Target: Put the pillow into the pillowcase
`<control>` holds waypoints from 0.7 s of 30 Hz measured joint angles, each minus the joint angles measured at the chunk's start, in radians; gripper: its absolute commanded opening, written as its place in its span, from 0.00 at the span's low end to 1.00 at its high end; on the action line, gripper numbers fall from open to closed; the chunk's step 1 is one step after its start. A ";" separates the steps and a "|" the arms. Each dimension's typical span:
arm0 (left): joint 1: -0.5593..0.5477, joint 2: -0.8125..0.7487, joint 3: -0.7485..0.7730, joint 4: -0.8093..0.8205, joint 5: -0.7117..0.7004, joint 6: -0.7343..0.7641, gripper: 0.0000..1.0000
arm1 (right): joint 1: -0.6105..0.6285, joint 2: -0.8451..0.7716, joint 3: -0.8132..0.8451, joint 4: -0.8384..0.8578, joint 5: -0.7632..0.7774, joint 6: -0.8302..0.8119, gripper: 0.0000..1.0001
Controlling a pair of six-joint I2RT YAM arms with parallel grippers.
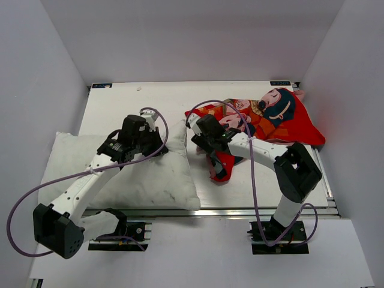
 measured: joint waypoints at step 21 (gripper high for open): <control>0.000 -0.058 -0.051 0.023 0.011 -0.036 0.00 | -0.074 0.005 0.000 0.029 0.053 -0.069 0.00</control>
